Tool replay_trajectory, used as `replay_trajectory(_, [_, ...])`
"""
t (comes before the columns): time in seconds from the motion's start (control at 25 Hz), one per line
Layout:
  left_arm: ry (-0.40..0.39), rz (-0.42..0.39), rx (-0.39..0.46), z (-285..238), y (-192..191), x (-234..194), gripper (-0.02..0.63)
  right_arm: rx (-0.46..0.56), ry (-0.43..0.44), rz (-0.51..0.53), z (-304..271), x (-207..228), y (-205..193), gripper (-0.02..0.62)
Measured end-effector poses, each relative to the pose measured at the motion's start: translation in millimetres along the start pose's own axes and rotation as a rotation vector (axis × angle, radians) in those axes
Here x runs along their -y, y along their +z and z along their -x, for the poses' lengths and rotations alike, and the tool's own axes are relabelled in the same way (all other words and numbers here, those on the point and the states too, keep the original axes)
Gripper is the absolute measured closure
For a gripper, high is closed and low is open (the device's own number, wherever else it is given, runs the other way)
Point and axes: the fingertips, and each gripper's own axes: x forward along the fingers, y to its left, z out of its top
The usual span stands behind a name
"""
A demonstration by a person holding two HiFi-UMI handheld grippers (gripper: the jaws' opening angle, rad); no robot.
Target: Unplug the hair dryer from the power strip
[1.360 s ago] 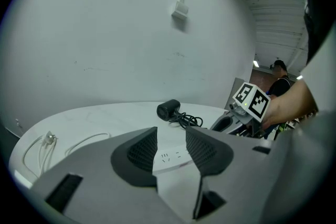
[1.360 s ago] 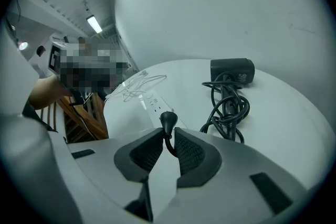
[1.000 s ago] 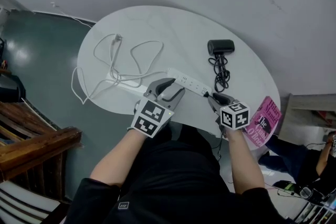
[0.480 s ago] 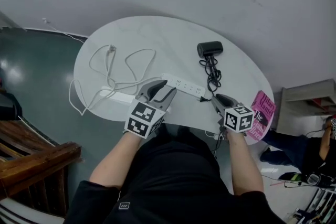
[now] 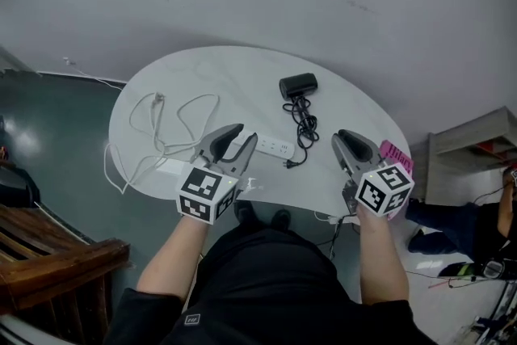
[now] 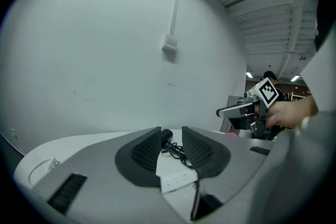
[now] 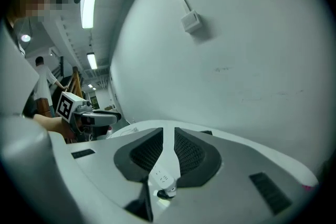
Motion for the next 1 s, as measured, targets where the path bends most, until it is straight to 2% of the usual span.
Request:
replay_trajectory(0.2, [0.04, -0.032, 0.071, 4.1, 42.2, 23.9, 0.49, 0.161, 0.047, 0.065, 41.4, -1.5, 64.3, 0.522])
replay_trajectory(0.4, [0.045, -0.07, 0.113, 7.1, 76.3, 52.6, 0.497, 0.258, 0.079, 0.088, 72.9, -6.8, 104.0, 0.529])
replay_trajectory(0.56, [0.055, -0.08, 0.155, 10.3, 100.7, 62.6, 0.512, 0.316, 0.095, 0.125, 80.7, -16.7, 121.7, 0.548])
replay_trajectory(0.76, [0.083, -0.146, 0.21, 22.9, 126.3, 62.1, 0.539, 0.381, 0.065, 0.132, 82.0, -28.8, 136.3, 0.555])
replay_trajectory(1.0, [0.127, -0.19, 0.248, 35.2, 135.2, 47.5, 0.575, 0.43, 0.032, 0.161, 75.5, -48.7, 136.4, 0.56])
